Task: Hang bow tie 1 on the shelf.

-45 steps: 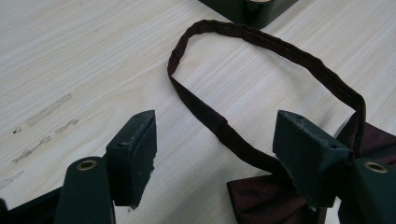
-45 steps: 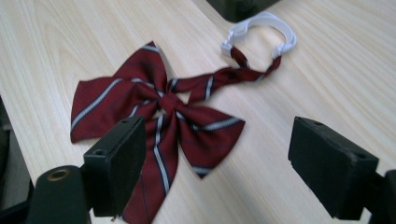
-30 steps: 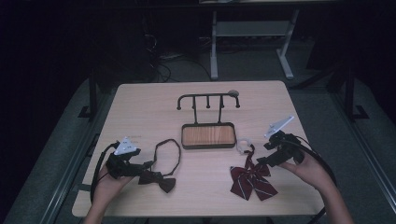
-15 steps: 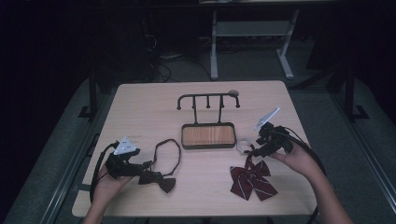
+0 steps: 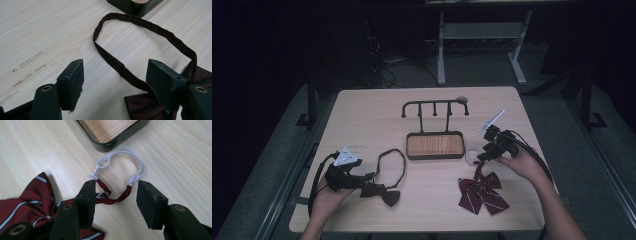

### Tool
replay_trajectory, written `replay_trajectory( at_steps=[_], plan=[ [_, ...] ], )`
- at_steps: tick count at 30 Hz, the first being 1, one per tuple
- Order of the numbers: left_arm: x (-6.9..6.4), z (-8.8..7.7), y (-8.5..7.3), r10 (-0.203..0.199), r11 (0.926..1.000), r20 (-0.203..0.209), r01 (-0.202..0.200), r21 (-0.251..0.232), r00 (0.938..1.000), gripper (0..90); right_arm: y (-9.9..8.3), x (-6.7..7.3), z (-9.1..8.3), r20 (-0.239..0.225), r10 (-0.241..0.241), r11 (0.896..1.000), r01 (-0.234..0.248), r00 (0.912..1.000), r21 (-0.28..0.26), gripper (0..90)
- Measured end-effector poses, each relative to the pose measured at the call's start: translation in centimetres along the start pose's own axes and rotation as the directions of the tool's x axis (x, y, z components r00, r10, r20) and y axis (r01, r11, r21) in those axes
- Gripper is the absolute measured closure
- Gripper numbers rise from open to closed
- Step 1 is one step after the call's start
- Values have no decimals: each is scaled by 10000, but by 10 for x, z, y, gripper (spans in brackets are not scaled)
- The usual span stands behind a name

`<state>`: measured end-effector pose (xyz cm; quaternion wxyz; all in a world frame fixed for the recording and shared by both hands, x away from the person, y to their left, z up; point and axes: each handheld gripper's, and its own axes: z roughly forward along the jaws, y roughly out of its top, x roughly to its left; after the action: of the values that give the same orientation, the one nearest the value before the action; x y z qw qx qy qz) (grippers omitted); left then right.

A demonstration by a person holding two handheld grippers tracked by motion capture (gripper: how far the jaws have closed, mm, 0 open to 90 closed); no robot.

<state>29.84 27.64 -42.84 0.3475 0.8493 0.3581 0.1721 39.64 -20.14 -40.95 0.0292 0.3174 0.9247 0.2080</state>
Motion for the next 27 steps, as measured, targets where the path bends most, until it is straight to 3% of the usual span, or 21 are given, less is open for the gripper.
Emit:
replay_trajectory(
  at_steps=[5, 27],
  plan=[
    [0, 1, 0, 16, 10000, -11, -16, -30, 10000, 311, 1, -5, 5, 18, 317, 9994, -317, 9995, 131, 515],
    [-1, 1, 0, 4, 10000, 14, -4, -55, 10000, 311, 4, -16, 26, 240, 886, 9934, -901, 9958, 715, 604]
  ],
)
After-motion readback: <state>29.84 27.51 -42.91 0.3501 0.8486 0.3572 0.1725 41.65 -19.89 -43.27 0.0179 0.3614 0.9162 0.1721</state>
